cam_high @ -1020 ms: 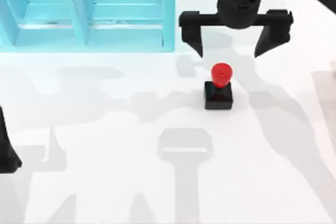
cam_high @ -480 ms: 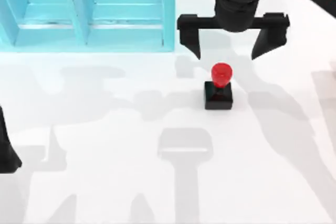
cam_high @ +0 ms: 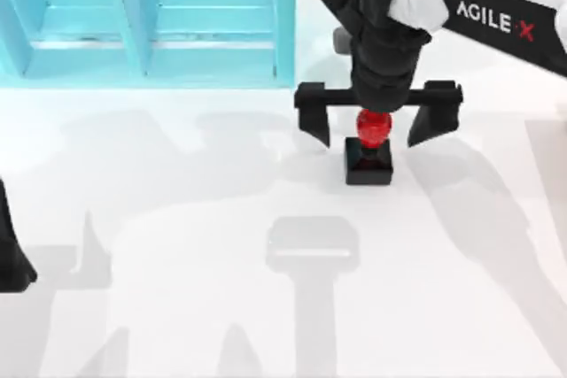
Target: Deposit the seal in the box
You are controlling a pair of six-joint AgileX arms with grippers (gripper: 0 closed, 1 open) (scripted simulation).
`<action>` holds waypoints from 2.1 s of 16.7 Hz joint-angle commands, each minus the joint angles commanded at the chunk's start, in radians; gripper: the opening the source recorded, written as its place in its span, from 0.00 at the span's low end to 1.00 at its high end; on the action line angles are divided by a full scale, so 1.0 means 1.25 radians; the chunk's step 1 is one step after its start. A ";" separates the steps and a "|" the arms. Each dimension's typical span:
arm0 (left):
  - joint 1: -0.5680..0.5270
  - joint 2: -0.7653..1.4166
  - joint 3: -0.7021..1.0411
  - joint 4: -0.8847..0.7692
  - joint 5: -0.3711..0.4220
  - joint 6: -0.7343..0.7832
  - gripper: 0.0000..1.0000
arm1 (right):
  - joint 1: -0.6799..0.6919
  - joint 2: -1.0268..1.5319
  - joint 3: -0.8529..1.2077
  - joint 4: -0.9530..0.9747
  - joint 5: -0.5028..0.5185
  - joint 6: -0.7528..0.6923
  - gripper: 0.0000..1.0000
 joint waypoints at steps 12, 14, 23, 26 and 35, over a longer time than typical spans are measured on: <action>0.000 0.000 0.000 0.000 0.000 0.000 1.00 | 0.000 0.001 -0.010 0.010 0.000 0.000 0.47; 0.000 0.000 0.000 0.000 0.000 0.000 1.00 | 0.000 0.001 -0.010 0.010 0.000 0.000 0.32; 0.000 0.000 0.000 0.000 0.000 0.000 1.00 | 0.000 0.001 -0.010 0.010 0.000 0.000 0.00; 0.000 0.000 0.000 0.000 0.000 0.000 1.00 | 0.000 0.001 -0.010 0.010 0.000 0.000 0.00; 0.000 0.000 0.000 0.000 0.000 0.000 1.00 | 0.000 0.026 0.221 -0.190 0.001 0.003 0.00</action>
